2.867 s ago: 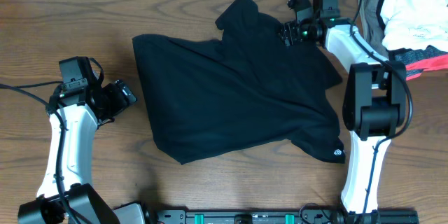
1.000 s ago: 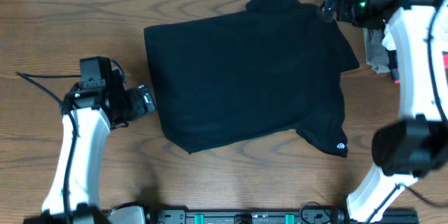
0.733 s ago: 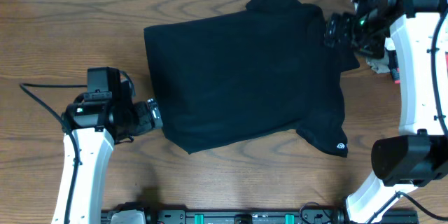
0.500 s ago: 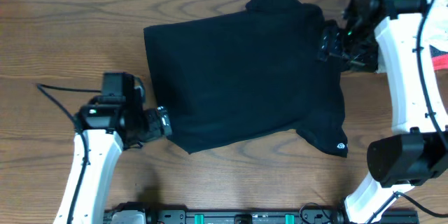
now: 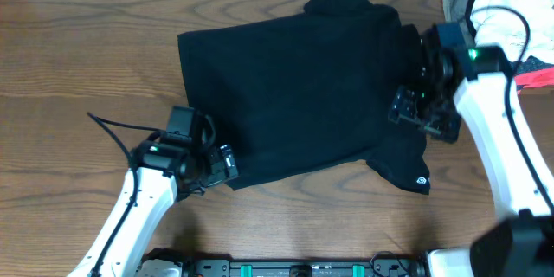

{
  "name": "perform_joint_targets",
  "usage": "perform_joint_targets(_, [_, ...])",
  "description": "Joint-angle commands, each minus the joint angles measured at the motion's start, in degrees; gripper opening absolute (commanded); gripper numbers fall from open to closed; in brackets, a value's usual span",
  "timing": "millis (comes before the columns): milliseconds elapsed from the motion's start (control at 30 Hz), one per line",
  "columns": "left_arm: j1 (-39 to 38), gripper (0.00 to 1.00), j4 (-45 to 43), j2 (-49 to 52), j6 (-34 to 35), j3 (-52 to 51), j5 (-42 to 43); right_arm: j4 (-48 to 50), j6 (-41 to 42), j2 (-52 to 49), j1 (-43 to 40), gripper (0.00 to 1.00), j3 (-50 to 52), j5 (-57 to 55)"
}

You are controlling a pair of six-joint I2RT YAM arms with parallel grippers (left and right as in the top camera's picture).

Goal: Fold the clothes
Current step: 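Reach both grippers to the shirt's lower left and right hem corners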

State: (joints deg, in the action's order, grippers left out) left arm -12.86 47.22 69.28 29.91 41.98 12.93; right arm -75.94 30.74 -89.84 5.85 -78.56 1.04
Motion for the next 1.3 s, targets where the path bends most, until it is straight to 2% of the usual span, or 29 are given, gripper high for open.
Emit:
perform_joint_targets(0, [-1.66, 0.98, -2.60, 0.24, 6.84, -1.81, -3.63, 3.69, 4.22, 3.41, 1.18, 0.79, 5.99, -0.07])
perform_joint_targets(233, [-1.68, 0.79, -7.52, 5.77, 6.84, -4.61, -4.20, 10.12, 5.31, 4.00, 3.21, 0.75, 13.97, 0.48])
perform_joint_targets(567, [-1.68, 0.64, -14.01, 17.86, 9.20, -4.61, -4.42, 10.82, 5.46, 4.00, 3.23, 0.73, 14.62, 0.48])
perform_joint_targets(667, [-1.51, 0.47, -14.60, 19.58, 9.11, -4.61, -4.48, 10.60, 5.46, 4.00, 3.23, 0.72, 14.62, 0.48])
perform_joint_targets(767, [-0.83, 0.07, -14.86, 19.89, 7.98, -4.61, -5.18, 9.99, 5.49, 4.00, 3.23, 0.70, 14.62, 0.48])
perform_joint_targets(1000, [4.24, 0.06, -14.29, 19.12, 2.84, -3.26, -6.99, 8.37, 5.70, 4.00, 3.69, 0.67, 14.93, 0.50])
perform_joint_targets(1267, [13.00, 0.06, -14.73, 18.23, -2.29, -0.81, -6.99, 6.43, 6.56, 4.00, 8.66, 0.63, 15.72, 0.92])
